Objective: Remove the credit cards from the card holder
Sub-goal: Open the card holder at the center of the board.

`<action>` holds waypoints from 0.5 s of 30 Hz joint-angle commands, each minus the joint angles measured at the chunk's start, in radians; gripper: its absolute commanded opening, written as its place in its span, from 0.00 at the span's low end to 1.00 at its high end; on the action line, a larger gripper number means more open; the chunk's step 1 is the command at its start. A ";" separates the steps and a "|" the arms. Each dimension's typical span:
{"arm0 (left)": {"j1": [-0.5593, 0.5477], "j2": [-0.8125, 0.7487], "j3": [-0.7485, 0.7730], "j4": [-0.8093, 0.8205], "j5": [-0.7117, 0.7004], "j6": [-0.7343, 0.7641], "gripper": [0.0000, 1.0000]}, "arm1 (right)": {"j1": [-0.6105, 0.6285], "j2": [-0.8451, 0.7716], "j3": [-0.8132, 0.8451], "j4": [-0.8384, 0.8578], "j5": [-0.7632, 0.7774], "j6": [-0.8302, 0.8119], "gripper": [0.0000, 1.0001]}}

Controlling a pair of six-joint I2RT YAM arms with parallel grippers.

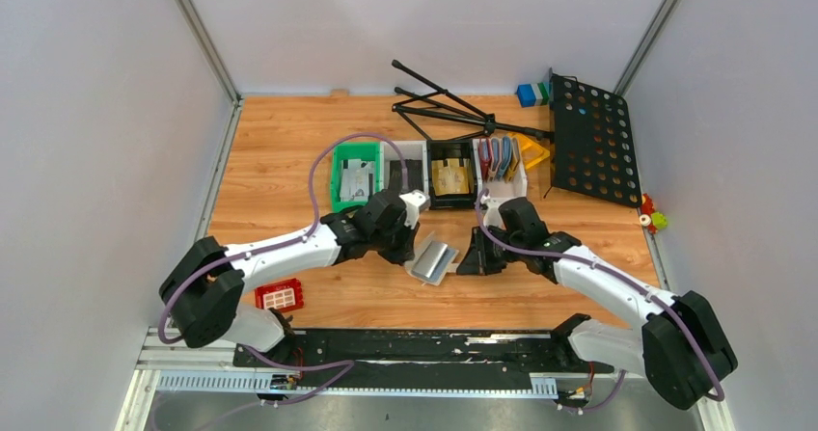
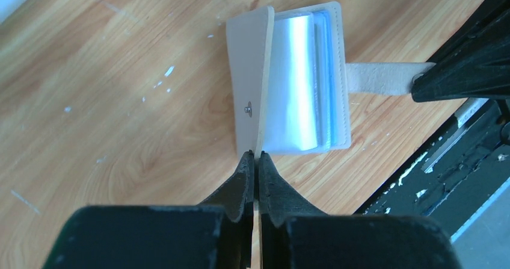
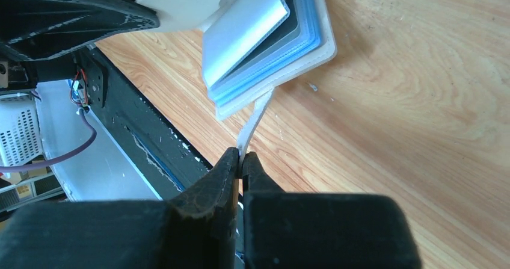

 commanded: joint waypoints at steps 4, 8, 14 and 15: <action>0.045 -0.103 -0.109 0.013 0.047 -0.134 0.03 | -0.007 0.040 0.096 0.007 -0.013 -0.040 0.00; 0.057 -0.128 -0.172 0.044 0.053 -0.160 0.03 | -0.007 0.077 0.124 0.016 -0.020 -0.045 0.00; 0.068 -0.166 -0.266 0.098 0.045 -0.192 0.04 | -0.007 0.156 0.159 0.008 0.033 -0.069 0.00; 0.067 -0.166 -0.277 0.107 0.046 -0.197 0.04 | -0.007 0.169 0.160 0.009 0.044 -0.070 0.03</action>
